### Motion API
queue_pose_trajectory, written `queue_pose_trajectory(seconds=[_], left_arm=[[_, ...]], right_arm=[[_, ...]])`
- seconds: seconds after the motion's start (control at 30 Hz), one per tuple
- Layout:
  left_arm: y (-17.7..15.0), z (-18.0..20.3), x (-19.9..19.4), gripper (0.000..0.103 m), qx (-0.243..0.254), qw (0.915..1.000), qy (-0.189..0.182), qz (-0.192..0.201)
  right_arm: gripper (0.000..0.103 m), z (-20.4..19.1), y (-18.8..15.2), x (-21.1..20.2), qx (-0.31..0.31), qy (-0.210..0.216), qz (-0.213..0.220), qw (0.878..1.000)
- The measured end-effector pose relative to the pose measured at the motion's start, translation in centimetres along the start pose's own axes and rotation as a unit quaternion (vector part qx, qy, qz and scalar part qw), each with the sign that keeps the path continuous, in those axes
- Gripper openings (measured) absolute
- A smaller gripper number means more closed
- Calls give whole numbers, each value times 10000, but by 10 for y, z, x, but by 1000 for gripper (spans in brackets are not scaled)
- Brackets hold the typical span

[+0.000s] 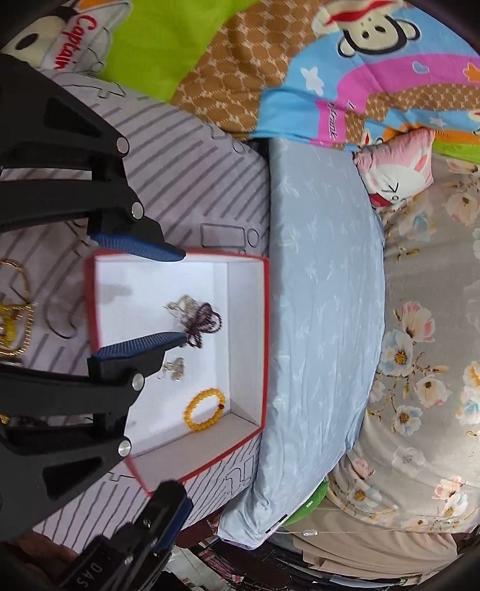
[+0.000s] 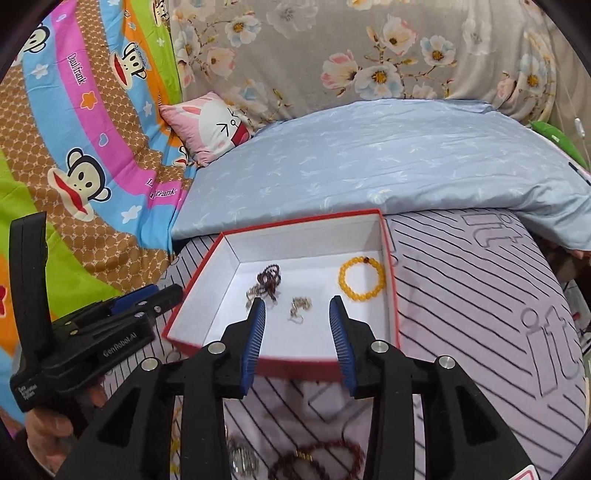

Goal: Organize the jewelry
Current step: 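Withdraw both grippers from the box back over the jewelry, then grasp the yellow glass-bead bracelet with the left gripper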

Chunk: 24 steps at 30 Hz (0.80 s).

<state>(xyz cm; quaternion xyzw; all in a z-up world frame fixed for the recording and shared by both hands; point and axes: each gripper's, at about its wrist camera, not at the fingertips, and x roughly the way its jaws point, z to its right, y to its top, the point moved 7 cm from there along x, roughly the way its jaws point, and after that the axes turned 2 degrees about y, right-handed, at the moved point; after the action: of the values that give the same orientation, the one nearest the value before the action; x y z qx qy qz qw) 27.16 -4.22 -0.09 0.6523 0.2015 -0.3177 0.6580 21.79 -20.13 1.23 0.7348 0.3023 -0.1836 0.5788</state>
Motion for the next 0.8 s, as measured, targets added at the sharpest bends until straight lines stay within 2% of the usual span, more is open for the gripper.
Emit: queue_pose_trajectory(seconds=[0.17,0.33,0.43,0.53,0.8], left_arm=[[-36,-13,-24,39,-51,9998,137,-100],[-83,-12,-39,39,-34,9993,95,-356],[-112,-11,-41,44,-24,9985,96,-540],[-138,-10,-36,44,-43,9970,113,-762],[-166,-8,-33,44,-196,9960,55,-869]], right_arm=[[36,8,-34,-29,151,-63,-63,9998],[36,16,-71,-47,290,-164,-242,9992],[36,20,-96,-55,398,-181,-384,9983],[36,23,-117,-59,506,-167,-514,9973],[36,18,-152,-55,652,-69,-818,9945]])
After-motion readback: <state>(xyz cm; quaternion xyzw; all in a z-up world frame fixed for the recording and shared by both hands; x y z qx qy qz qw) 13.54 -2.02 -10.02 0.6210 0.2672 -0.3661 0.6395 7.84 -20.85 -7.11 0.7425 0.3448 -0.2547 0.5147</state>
